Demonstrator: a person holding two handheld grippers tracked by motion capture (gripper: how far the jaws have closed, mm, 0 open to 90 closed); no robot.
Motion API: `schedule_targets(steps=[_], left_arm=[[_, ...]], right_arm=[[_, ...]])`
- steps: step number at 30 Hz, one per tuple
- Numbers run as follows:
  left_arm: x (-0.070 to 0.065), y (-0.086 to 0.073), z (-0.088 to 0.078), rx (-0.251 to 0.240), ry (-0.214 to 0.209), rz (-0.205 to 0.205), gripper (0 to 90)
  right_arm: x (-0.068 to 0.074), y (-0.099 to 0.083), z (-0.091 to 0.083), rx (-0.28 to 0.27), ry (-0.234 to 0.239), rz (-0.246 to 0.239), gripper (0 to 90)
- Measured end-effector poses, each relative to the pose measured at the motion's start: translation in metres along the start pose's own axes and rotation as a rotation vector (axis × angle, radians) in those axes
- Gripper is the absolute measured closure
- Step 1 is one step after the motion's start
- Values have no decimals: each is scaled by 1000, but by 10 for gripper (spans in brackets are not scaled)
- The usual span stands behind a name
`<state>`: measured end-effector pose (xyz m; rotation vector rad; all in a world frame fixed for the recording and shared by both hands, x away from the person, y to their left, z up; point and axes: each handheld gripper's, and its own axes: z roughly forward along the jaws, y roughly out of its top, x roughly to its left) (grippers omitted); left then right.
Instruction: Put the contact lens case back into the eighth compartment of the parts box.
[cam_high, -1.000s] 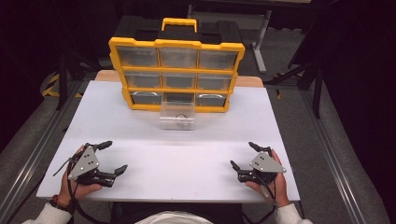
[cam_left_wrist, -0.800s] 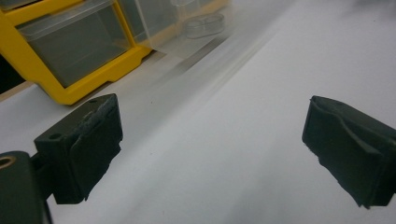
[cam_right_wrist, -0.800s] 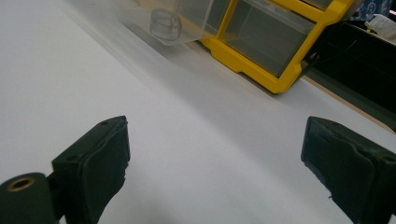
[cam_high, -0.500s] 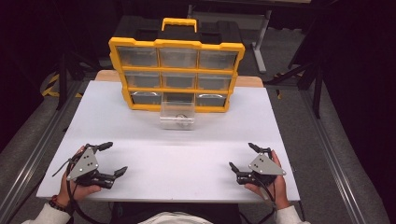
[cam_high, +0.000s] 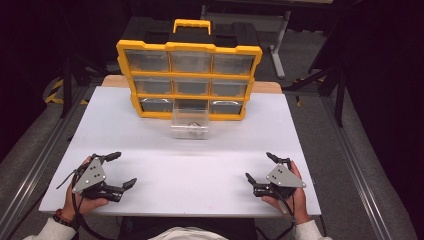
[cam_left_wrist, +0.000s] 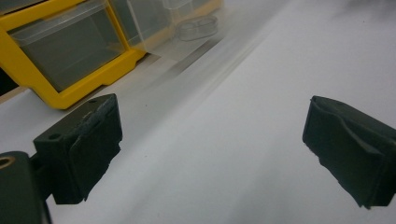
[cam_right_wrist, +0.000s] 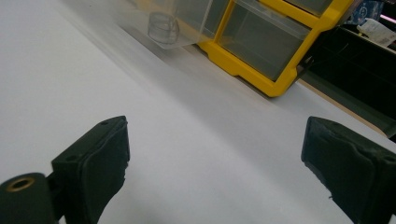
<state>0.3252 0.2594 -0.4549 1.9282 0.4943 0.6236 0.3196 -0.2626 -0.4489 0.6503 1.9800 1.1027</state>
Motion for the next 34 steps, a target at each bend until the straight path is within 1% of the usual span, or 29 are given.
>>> schedule_targets(steps=[6, 14, 19, 24, 28, 34], left_arm=[[1, 0, 0, -1, 3, 0, 58], [0, 0, 0, -1, 0, -1, 58], [1, 0, 1, 3, 2, -3, 58], [2, 0, 1, 2, 2, -6, 58], [4, 0, 2, 0, 2, -10, 58], [4, 0, 2, -4, 14, -16, 58]], right_arm=[[1, 0, 2, 8, 6, -7, 90], [0, 1, 0, -1, 1, -8, 90], [0, 1, 0, -11, 12, -5, 86], [1, 1, 0, -7, 9, -6, 86], [0, 1, 1, -4, 10, 7, 86], [-1, 0, 2, -5, 14, 20, 86]])
